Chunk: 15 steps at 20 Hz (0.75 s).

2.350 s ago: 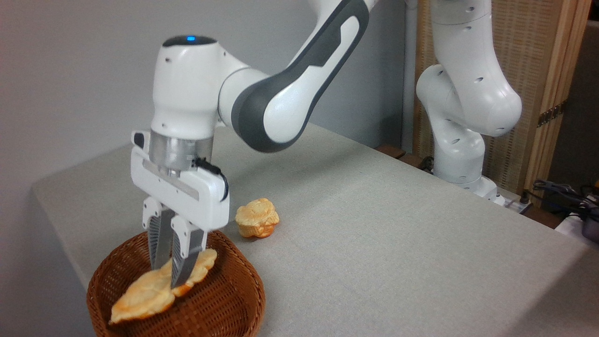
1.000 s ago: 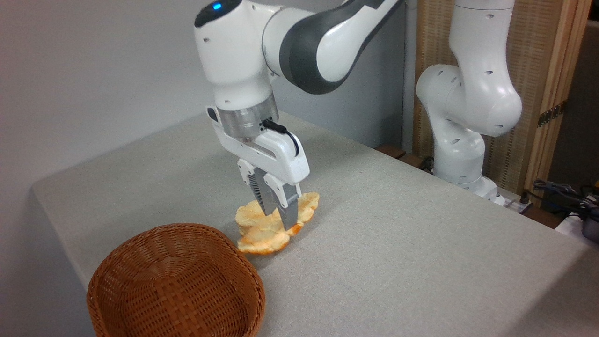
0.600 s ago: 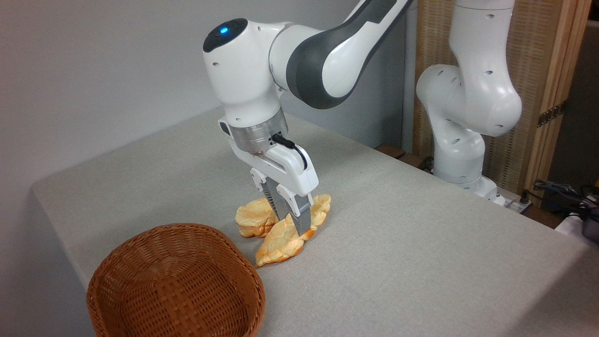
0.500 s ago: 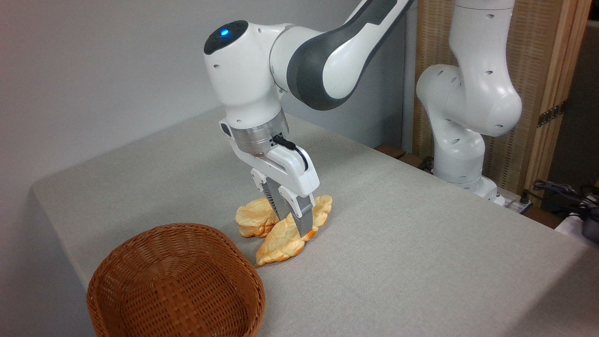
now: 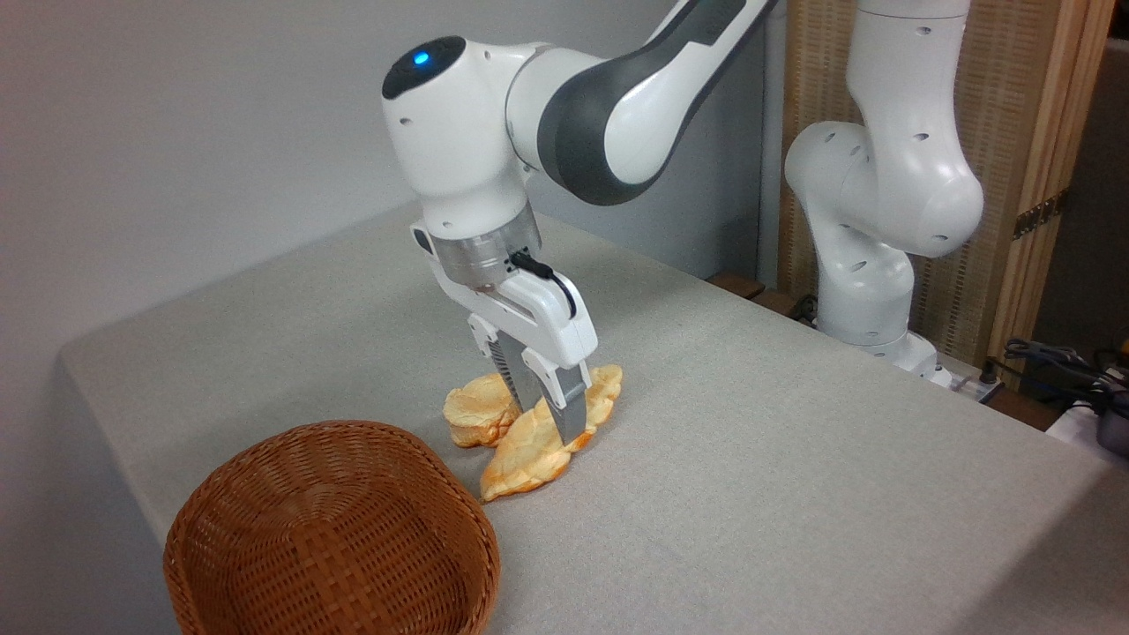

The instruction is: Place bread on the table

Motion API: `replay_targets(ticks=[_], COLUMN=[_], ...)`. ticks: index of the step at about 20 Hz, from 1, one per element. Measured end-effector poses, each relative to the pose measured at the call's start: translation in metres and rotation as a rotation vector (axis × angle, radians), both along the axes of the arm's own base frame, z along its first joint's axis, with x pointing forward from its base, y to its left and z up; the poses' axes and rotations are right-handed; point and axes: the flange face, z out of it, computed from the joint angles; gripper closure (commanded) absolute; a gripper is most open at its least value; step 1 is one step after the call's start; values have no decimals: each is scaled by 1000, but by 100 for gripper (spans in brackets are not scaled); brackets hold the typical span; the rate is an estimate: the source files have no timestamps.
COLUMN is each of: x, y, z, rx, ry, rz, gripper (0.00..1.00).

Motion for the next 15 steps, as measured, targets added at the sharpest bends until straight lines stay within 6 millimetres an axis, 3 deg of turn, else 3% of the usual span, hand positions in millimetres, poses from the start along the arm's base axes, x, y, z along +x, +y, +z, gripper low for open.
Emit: replay_targets(ticks=[5, 10, 15], x=[11, 12, 26], y=[-6, -9, -4], z=[37, 54, 107], rx=[-10, -16, -29], ry=[-79, -112, -221], rz=[-9, -15, -3], gripper=[0, 0, 0])
